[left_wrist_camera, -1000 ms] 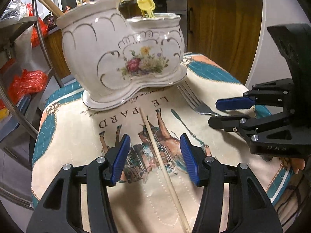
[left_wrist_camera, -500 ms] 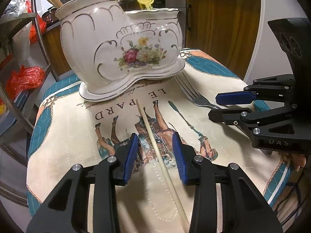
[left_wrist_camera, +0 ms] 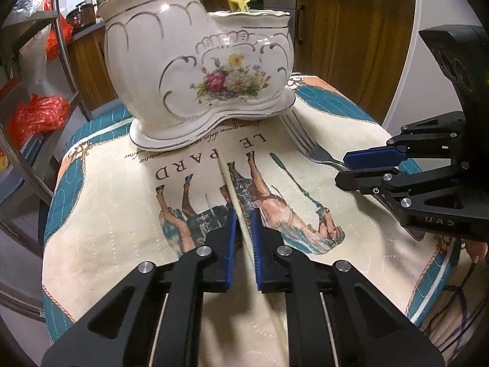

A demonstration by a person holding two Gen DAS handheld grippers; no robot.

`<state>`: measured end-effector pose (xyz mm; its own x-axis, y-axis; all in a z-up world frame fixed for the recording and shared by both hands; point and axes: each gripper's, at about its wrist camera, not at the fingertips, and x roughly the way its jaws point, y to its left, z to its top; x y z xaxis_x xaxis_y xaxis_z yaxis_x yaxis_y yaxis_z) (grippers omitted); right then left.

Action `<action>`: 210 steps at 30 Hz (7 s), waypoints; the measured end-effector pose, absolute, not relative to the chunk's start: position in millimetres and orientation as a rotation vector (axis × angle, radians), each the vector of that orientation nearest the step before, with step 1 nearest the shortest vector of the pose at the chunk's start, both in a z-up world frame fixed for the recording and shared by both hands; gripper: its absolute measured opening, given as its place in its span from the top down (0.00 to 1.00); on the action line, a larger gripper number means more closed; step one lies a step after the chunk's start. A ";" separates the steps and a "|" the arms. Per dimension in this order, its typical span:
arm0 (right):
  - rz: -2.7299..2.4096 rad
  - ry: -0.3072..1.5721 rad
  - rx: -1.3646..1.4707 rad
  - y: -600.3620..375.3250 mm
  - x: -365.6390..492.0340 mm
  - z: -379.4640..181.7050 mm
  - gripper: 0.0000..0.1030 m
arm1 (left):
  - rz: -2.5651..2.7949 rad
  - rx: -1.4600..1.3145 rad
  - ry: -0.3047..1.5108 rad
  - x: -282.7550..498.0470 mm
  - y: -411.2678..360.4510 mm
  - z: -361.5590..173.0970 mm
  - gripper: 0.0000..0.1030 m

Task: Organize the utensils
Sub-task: 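Grasp a thin wooden chopstick with the left tool while the right tool grasps the silver fork, then lift the chopstick with the left tool over the pot while the right tool carries the fork there, then open the left tool to drop the chopstick in the pot while the right tool releases the fork, then withdraw both open tools back from the pot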

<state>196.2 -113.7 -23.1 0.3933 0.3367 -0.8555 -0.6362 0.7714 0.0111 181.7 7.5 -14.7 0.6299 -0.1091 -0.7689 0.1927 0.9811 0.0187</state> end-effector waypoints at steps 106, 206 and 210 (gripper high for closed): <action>0.781 0.382 0.107 -132.0 280.2 129.6 0.94 | -0.040 -0.091 -0.030 252.4 47.3 159.8 0.96; 0.601 0.302 0.087 -155.2 212.8 44.9 0.07 | 0.120 -0.062 0.149 161.9 55.6 85.8 0.05; 0.602 0.279 0.068 -152.8 208.9 43.0 0.06 | 0.149 -0.071 0.145 162.2 57.9 82.8 0.05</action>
